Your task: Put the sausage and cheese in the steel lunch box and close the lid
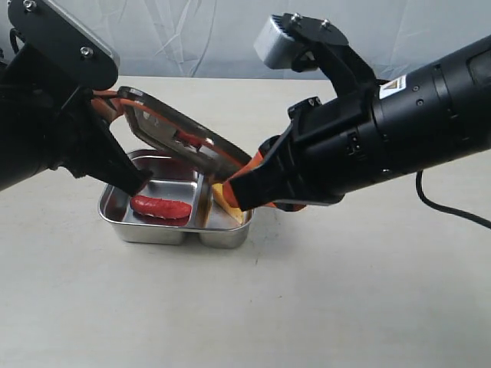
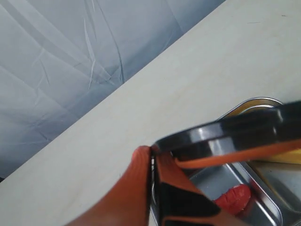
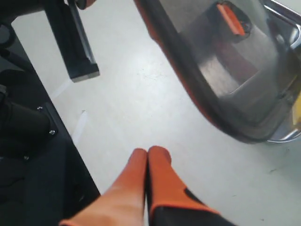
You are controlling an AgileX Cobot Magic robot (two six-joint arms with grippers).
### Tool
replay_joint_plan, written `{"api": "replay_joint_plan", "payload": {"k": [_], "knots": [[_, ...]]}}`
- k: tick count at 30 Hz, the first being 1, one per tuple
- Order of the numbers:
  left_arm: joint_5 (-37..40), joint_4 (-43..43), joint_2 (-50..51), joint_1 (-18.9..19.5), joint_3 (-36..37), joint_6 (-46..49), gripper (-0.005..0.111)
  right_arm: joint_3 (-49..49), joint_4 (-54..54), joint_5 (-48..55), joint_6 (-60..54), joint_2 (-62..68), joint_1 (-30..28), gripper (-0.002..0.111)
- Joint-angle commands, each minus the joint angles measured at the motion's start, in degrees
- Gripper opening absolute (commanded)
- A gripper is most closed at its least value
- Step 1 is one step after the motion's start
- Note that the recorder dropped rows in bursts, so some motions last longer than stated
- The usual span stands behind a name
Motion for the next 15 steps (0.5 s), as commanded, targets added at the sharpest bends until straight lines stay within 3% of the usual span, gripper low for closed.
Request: {"api": "replay_joint_plan", "payload": {"k": [1,7,12,15], "knots": [[-1.15,-0.15,-0.38,0.12,0.03,-0.31,0.0,-0.04,-0.32,3.6,-0.3,-0.33,0.06,-0.001],[-5.65,-0.15,-0.38,0.12,0.03,2.61,0.0,-0.04,-9.14,8.64,-2.2,-2.78,0.06,-0.001],[-7.52,-0.15,-0.38,0.12,0.03,3.04,0.0,-0.04,-12.15,4.21,-2.2,-6.61,0.21,-0.001],[-7.78,-0.15,-0.38,0.12,0.03,3.04,0.0,-0.04,-14.76,1.88,-4.58,-7.97,0.3,0.009]]}}
